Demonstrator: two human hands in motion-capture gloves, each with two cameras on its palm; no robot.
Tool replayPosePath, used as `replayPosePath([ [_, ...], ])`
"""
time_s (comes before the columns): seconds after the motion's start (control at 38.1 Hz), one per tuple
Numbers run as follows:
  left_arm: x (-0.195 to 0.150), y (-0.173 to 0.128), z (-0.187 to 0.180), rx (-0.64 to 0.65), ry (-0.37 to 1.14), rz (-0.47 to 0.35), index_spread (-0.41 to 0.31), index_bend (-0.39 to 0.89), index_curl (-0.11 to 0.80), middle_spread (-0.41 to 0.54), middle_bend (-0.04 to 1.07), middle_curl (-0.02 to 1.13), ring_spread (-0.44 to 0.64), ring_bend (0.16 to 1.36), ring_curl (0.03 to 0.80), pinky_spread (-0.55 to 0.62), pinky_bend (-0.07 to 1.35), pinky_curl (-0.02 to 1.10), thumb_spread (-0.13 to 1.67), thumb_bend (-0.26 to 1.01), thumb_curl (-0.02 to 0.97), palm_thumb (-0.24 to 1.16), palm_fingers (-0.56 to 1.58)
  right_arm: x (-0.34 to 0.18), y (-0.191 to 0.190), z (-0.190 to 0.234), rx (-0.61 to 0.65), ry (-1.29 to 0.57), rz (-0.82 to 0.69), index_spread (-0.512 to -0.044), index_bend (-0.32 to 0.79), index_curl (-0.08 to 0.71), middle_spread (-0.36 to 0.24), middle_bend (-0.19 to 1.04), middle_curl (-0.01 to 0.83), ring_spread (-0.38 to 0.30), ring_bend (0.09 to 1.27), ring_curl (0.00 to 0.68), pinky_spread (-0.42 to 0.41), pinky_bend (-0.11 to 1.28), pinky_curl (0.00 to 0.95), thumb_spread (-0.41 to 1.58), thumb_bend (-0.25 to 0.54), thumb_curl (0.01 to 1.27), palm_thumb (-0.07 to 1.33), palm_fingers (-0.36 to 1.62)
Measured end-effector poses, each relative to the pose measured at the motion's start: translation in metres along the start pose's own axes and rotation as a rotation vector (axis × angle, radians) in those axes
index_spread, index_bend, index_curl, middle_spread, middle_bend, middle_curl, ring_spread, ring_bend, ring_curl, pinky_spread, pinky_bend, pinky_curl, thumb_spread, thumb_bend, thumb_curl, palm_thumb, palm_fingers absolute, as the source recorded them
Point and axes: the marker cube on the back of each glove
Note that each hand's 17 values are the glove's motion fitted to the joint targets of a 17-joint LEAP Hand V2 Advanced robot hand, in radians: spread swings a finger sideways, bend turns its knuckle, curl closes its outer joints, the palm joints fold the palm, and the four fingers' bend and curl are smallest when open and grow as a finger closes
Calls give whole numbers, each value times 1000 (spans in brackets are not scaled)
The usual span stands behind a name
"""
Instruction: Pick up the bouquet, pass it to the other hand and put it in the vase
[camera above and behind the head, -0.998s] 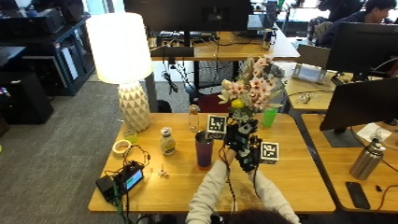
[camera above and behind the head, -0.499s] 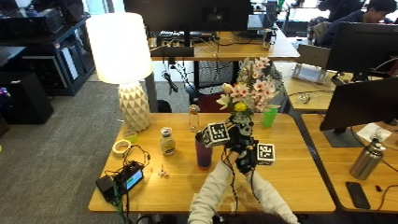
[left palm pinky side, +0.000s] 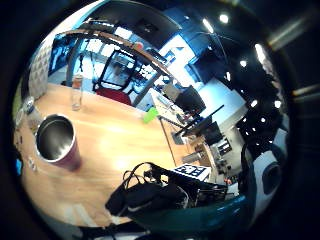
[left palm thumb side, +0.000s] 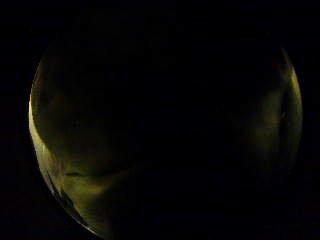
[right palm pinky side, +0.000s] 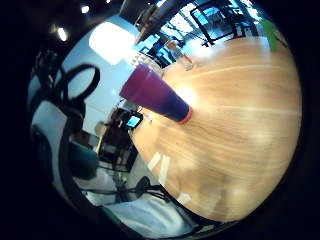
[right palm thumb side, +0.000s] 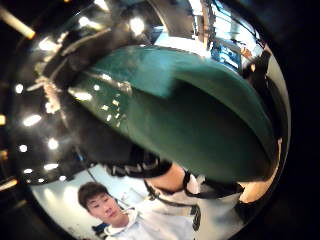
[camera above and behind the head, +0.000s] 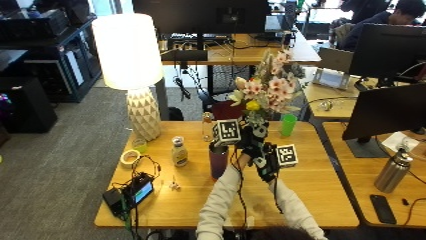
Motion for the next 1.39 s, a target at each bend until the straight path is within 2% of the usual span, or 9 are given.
replayPosePath([
  [0.11, 18, -34, -26, 50, 14, 53, -374, 481, 544, -378, 719, 556, -403, 770, 470, -426, 597, 441, 427, -28, 683, 812, 1423, -25, -4, -13, -13, -184, 165, -184, 129, 543, -91, 637, 524, -159, 821, 465, -240, 685, 445, 706, -45, 678, 854, 1068],
  [0.18, 21, -51, -41, 94, 0, 71, -376, 483, 549, -377, 725, 557, -403, 771, 471, -425, 599, 441, 414, -30, 695, 812, 1423, -25, -7, -22, -16, -215, 233, -236, 122, 527, -88, 559, 500, -133, 723, 453, -107, 591, 449, 833, -69, 625, 753, 735],
  [0.32, 21, -72, -63, 154, -27, 73, -377, 487, 558, -376, 728, 557, -402, 772, 472, -425, 601, 440, 396, -31, 714, 808, 1421, -14, -11, -33, -95, -188, 282, -288, 89, 456, -107, 459, 453, -95, 601, 402, 31, 581, 422, 920, -62, 569, 652, 590],
  [0.45, 18, -85, -80, 199, -55, 105, -377, 488, 564, -375, 732, 557, -402, 775, 473, -425, 599, 438, 386, -32, 729, 806, 1418, -5, -16, -43, -131, -208, 292, -369, 122, 425, -132, 298, 402, -5, 429, 352, 161, 635, 424, 988, -76, 498, 509, 234],
  [0.6, 7, -98, -90, 226, 78, 179, -377, 493, 569, -373, 729, 553, -402, 777, 473, -431, 598, 437, 378, -35, 743, 796, 1415, -4, -18, -54, -117, -216, 308, -404, 87, 347, -126, 250, 373, 49, 390, 303, 231, 649, 390, 1016, -57, 437, 420, 170],
  [0.74, -29, -101, -96, 245, -73, 56, -376, 496, 574, -373, 729, 551, -402, 777, 473, -431, 594, 435, 374, -34, 753, 793, 1416, -3, -17, -59, -106, -196, 331, -418, 93, 306, -118, 232, 364, 79, 392, 295, 261, 660, 379, 1025, -45, 402, 380, 152],
  [1.18, -118, -90, -100, 252, -75, -47, -375, 500, 580, -368, 725, 544, -400, 764, 470, -434, 590, 431, 358, -35, 780, 781, 1414, 10, -14, -62, -110, -201, 328, -425, 120, 245, -100, 212, 357, 112, 393, 293, 303, 666, 360, 1027, -29, 339, 344, 140],
  [1.29, -147, -77, -100, 157, -111, -69, -374, 494, 579, -366, 723, 543, -396, 754, 466, -435, 589, 431, 363, -51, 778, 750, 1408, 11, -15, -64, -115, -149, 265, -421, 123, 239, -99, 211, 356, 115, 394, 292, 303, 656, 356, 1027, -28, 331, 344, 144],
  [1.39, -210, -37, -106, -230, -226, -145, -369, 436, 561, -372, 716, 537, -396, 738, 458, -454, 602, 430, 502, -117, 727, 584, 1365, 17, -11, -66, -116, -136, 279, -417, 127, 235, -94, 211, 356, 116, 391, 292, 304, 649, 351, 1027, -29, 325, 342, 152],
])
